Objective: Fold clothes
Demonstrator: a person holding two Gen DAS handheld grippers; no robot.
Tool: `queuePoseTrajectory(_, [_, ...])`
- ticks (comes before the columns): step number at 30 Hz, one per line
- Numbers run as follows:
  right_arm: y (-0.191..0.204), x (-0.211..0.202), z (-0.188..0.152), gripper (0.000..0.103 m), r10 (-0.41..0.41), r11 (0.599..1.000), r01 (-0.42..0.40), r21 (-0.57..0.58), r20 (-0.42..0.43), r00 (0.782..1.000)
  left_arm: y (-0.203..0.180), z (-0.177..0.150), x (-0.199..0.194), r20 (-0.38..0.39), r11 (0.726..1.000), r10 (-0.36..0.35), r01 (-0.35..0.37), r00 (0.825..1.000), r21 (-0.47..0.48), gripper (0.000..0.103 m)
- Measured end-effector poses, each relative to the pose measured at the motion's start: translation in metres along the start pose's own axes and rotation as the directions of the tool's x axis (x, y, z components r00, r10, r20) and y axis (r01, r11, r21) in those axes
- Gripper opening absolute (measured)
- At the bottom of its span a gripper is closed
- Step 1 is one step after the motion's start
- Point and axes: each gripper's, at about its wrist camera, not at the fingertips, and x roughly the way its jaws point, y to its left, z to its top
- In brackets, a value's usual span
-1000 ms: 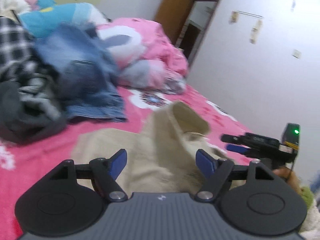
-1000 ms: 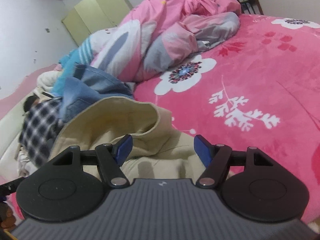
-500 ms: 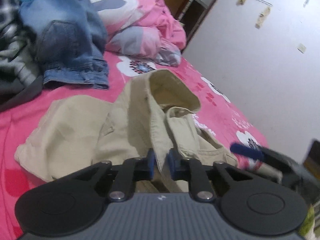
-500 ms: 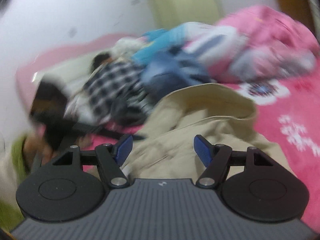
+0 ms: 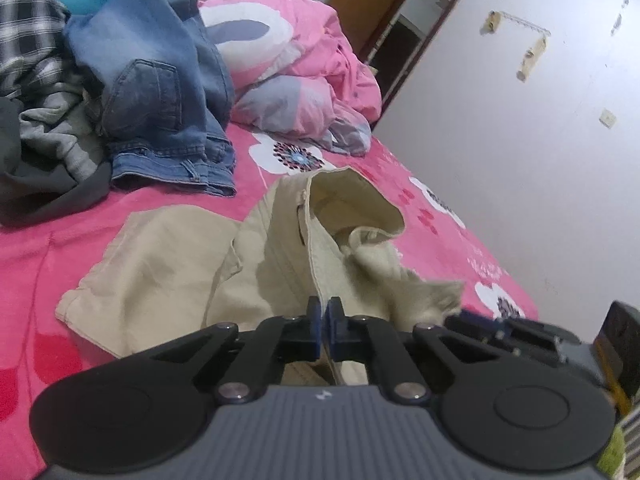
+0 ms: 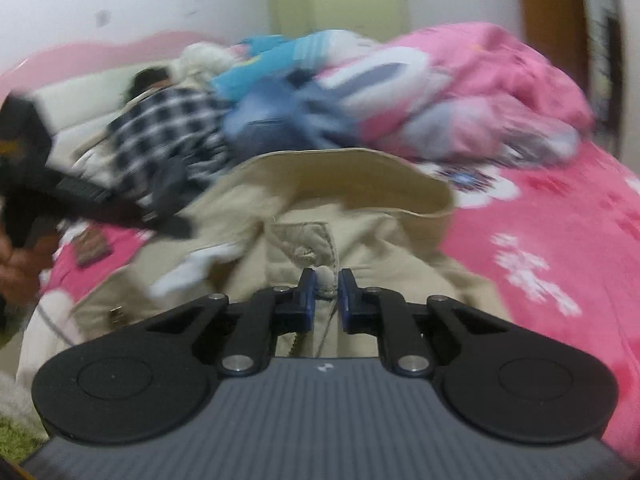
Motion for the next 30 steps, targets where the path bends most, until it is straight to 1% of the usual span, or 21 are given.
queuePoseTrajectory(1, [-0.007,-0.003,-0.003,0.011,-0.032,0.999,0.032,0.026,-0.003,0.999,0.0,0.0,0.001,-0.004,1.0,-0.001,0.001,1.0,0.007,0.008])
queuePoseTrajectory(2, [-0.014,-0.006,-0.006,0.011,-0.065,0.997,0.065,0.051,-0.006,0.998,-0.001,-0.001,0.003,-0.005,1.0,-0.001,0.001,1.0,0.011,0.014])
queuePoseTrajectory(3, [-0.022,-0.009,-0.009,0.011,-0.097,0.992,0.097,0.077,-0.011,0.995,-0.001,0.0,0.005,-0.005,1.0,-0.002,0.002,1.0,0.013,0.023])
queuePoseTrajectory(4, [-0.028,-0.011,-0.013,0.011,-0.128,0.985,0.129,0.112,-0.021,0.992,-0.001,0.001,0.007,-0.006,1.0,-0.002,0.002,1.0,0.014,0.028])
queuePoseTrajectory(6, [-0.041,-0.017,-0.022,0.011,-0.178,0.965,0.184,0.186,-0.049,0.983,-0.001,0.003,0.012,-0.003,1.0,-0.004,0.004,1.0,0.015,0.041])
queuePoseTrajectory(8, [-0.05,-0.019,-0.033,0.011,-0.192,0.944,0.207,0.257,-0.082,0.978,-0.002,0.005,0.019,-0.001,1.0,0.001,-0.001,1.0,0.014,0.048])
queuePoseTrajectory(11, [-0.061,-0.027,-0.046,0.012,-0.203,0.912,0.236,0.336,-0.132,0.97,-0.003,0.01,0.03,-0.006,1.0,-0.006,0.006,1.0,0.008,0.051])
queuePoseTrajectory(12, [-0.065,-0.03,-0.05,0.012,-0.2,0.902,0.239,0.36,-0.142,0.969,-0.002,0.01,0.033,-0.008,1.0,-0.003,0.004,1.0,0.009,0.051])
queuePoseTrajectory(13, [-0.07,-0.036,-0.051,0.014,-0.181,0.892,0.221,0.395,-0.137,0.974,-0.001,0.011,0.036,-0.011,1.0,-0.001,0.001,1.0,0.01,0.051])
queuePoseTrajectory(15, [-0.084,-0.051,-0.049,0.021,-0.134,0.86,0.157,0.485,-0.082,0.988,0.001,0.012,0.042,-0.016,1.0,0.003,-0.003,1.0,0.011,0.049])
queuePoseTrajectory(16, [-0.09,-0.056,-0.043,0.024,-0.126,0.849,0.135,0.51,-0.052,0.991,0.002,0.013,0.045,-0.018,1.0,0.005,-0.005,1.0,0.012,0.047])
queuePoseTrajectory(17, [-0.096,-0.061,-0.037,0.032,-0.119,0.838,0.112,0.533,-0.022,0.993,0.003,0.013,0.048,-0.021,1.0,0.007,-0.007,1.0,0.013,0.042])
queuePoseTrajectory(18, [-0.101,-0.063,-0.029,0.044,-0.12,0.834,0.096,0.543,0.008,0.993,0.004,0.014,0.051,-0.024,1.0,0.01,-0.009,1.0,0.014,0.033])
queuePoseTrajectory(19, [-0.106,-0.058,-0.018,0.051,-0.12,0.842,0.092,0.531,0.018,0.993,0.006,0.014,0.054,-0.027,1.0,0.008,-0.007,1.0,0.013,0.027])
queuePoseTrajectory(20, [-0.111,-0.052,-0.006,0.06,-0.119,0.851,0.088,0.518,0.027,0.993,0.008,0.013,0.054,-0.031,1.0,-0.003,0.004,1.0,0.008,0.02])
queuePoseTrajectory(22, [-0.12,-0.041,0.017,0.068,-0.117,0.867,0.08,0.492,0.044,0.992,0.01,0.011,0.054,-0.031,1.0,-0.01,0.011,0.999,0.009,0.018])
queuePoseTrajectory(24, [-0.131,-0.005,0.037,0.077,-0.057,0.876,0.048,0.479,0.005,0.998,0.012,0.01,0.052,-0.027,1.0,-0.013,0.013,1.0,0.014,0.017])
queuePoseTrajectory(25, [-0.136,0.013,0.047,0.084,-0.027,0.88,0.031,0.474,-0.016,1.0,0.012,0.009,0.051,-0.025,1.0,-0.015,0.015,1.0,0.015,0.016])
queuePoseTrajectory(26, [-0.142,0.031,0.056,0.085,0.004,0.883,0.014,0.468,-0.037,0.999,0.013,0.008,0.05,-0.025,1.0,-0.016,0.017,1.0,0.016,0.016])
queuePoseTrajectory(28, [-0.152,0.071,0.062,0.085,0.08,0.855,-0.006,0.519,-0.121,0.989,0.015,0.007,0.049,-0.031,1.0,-0.016,0.017,0.999,0.018,0.016])
queuePoseTrajectory(30, [-0.162,0.11,0.067,0.085,0.16,0.822,-0.019,0.569,-0.199,0.967,0.017,0.007,0.05,-0.04,1.0,-0.016,0.017,0.999,0.023,0.017])
